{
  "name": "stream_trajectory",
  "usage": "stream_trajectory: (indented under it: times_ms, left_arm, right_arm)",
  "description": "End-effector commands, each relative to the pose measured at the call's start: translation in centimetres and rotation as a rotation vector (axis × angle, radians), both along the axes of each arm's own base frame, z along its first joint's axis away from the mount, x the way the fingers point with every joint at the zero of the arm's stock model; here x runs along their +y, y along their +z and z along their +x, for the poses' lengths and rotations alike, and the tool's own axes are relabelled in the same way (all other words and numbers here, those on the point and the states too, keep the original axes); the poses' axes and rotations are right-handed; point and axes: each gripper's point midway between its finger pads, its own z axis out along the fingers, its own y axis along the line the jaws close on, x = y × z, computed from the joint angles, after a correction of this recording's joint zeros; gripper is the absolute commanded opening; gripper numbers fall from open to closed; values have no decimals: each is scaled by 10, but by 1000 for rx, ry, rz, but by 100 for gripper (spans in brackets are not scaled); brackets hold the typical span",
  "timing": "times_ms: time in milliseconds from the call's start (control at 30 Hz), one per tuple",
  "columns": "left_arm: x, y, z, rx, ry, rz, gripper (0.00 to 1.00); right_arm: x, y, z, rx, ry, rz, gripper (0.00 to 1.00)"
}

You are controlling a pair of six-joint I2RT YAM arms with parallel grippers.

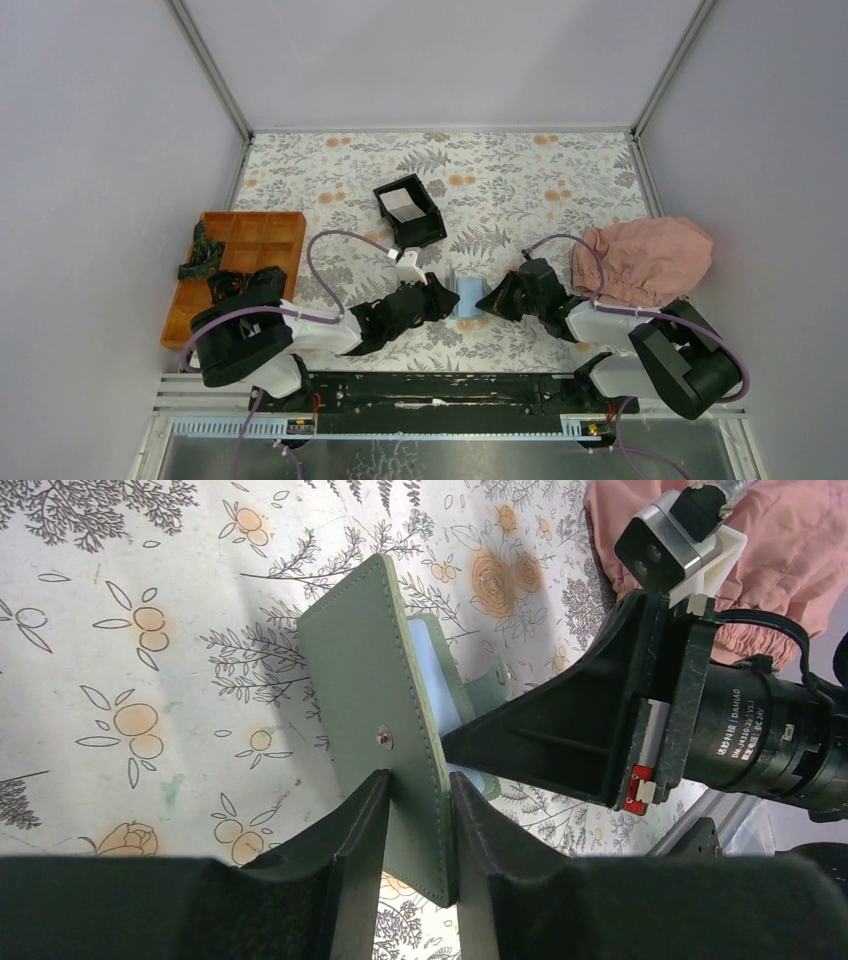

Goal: Put the credit cards into the card holder
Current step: Close the card holder at the center of the board.

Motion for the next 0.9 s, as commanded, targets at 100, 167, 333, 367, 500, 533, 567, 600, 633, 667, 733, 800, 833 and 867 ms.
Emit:
stream_trajectory:
  times_ms: [100,167,333,367,500,533,567,600,633,667,733,800,833,867]
  left_arm:
    - [-19,12,-1,-40,-34,11,38]
    - [-24,13,-3,-42,-48,13,40]
    - [-31,13,-6,-43,-67,20,43]
    - [-32,12,-6,-41,-70,22,44]
    - [-32,5,-7,-30,-71,33,47]
    - [-32,3,-7,-25,-72,37,48]
    - [-32,1,-7,-22,-71,38,48]
    - [-32,0,-8,-19,-72,40,48]
    - [-32,-1,-8,-17,-71,37,48]
    - [-32,-1,-8,-18,-70,32,49]
    - [-33,1,-9,-19,-73,20,50]
    - [-34,3,-9,-23,-76,14,50]
    - [-34,5,-9,-25,-77,9,51]
    - [-35,5,-9,-26,-78,5,52]
  right_arm:
    - [8,12,13,-68,17,-11,0]
    - [8,12,13,-68,17,-14,0]
    - [8,13,13,-71,19,-13,0]
    - [8,13,13,-72,19,-14,0]
    - [7,13,12,-72,20,-18,1]
    - [7,12,12,-72,20,-20,2]
    - [6,12,12,-72,19,-21,2]
    - [6,12,12,-72,20,-23,4]
    - [6,12,12,-72,20,-23,6]
    - [6,11,11,-71,21,-23,7]
    - [5,10,11,-70,20,-27,10]
    - [5,9,10,-67,19,-29,12]
    - [4,8,10,-66,18,-30,14]
    - [4,8,10,-66,18,-32,16]
